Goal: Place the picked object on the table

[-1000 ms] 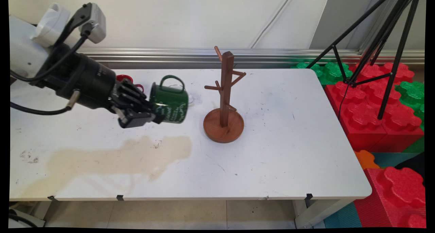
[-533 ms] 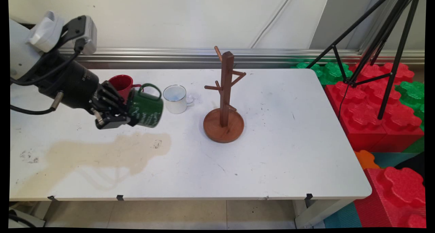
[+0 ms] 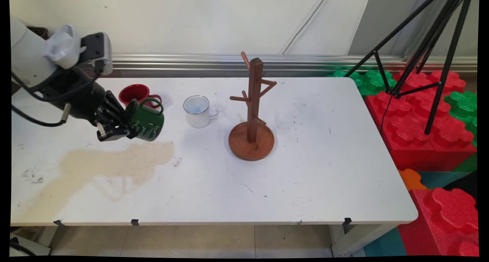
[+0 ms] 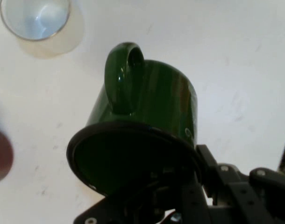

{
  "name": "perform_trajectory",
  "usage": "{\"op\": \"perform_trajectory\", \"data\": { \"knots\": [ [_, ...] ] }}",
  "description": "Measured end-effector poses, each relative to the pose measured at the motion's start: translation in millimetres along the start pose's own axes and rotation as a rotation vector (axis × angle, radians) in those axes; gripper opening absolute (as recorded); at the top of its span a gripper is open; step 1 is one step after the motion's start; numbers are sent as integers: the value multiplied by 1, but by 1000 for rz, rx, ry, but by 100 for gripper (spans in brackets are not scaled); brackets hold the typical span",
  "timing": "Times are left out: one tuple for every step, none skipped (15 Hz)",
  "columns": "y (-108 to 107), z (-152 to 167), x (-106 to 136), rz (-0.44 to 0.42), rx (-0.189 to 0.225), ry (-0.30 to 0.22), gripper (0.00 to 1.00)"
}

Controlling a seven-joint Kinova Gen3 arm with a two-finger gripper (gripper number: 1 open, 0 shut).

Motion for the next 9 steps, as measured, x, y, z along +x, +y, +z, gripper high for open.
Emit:
{"op": "perform_trajectory", "data": {
  "knots": [
    [-4,4,0,4,11,-20,0],
    [-7,7,-1,7,19,-33,0],
    [-11,11,0,10,29,-50,0],
    [-14,14,0,12,36,-60,0],
    [-17,18,1,15,46,-76,0],
    [-19,21,2,18,52,-89,0],
    [-22,25,3,21,61,-107,0],
    [-24,28,4,23,66,-119,0],
    [-27,33,6,26,72,-135,0]
  ]
}}
